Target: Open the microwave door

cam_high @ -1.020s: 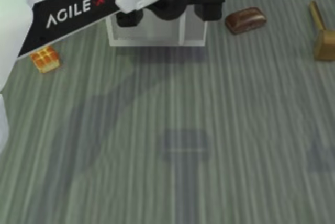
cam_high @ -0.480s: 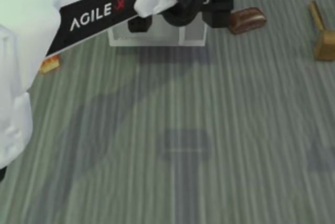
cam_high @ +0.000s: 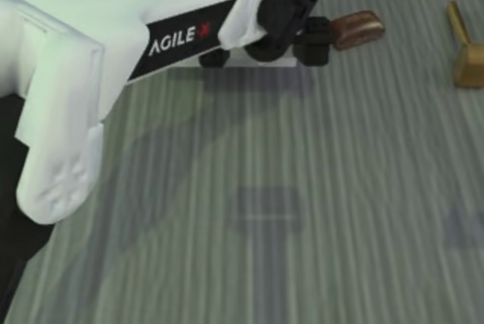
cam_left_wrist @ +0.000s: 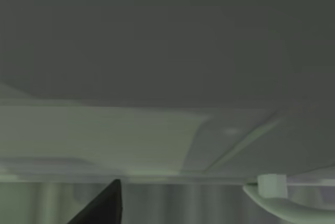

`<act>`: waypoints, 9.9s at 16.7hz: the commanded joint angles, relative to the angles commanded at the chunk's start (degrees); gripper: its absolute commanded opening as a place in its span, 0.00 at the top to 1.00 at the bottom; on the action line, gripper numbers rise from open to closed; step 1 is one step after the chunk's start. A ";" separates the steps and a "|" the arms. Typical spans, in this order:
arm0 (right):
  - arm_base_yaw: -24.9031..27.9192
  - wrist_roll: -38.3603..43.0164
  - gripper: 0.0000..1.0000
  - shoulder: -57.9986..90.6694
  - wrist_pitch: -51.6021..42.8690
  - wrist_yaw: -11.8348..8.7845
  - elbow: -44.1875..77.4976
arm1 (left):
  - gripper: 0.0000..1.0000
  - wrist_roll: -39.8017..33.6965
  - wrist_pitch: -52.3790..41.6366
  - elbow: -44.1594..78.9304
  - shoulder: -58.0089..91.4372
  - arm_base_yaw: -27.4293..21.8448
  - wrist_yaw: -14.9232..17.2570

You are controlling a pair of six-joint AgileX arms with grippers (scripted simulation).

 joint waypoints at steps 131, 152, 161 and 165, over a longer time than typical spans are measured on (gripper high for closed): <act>0.00 0.00 0.00 0.00 0.00 0.00 0.00 | 1.00 7.93 12.88 -24.72 -14.44 -0.79 5.41; 0.00 0.00 0.00 0.00 0.00 0.00 0.00 | 1.00 7.93 12.88 -24.72 -14.44 -0.79 5.41; 0.00 0.00 0.00 0.00 0.00 0.00 0.00 | 1.00 9.63 14.41 -26.93 -16.04 -0.60 6.96; 0.00 0.00 0.00 0.00 0.00 0.00 0.00 | 1.00 10.86 15.08 -28.46 -16.73 -0.27 7.63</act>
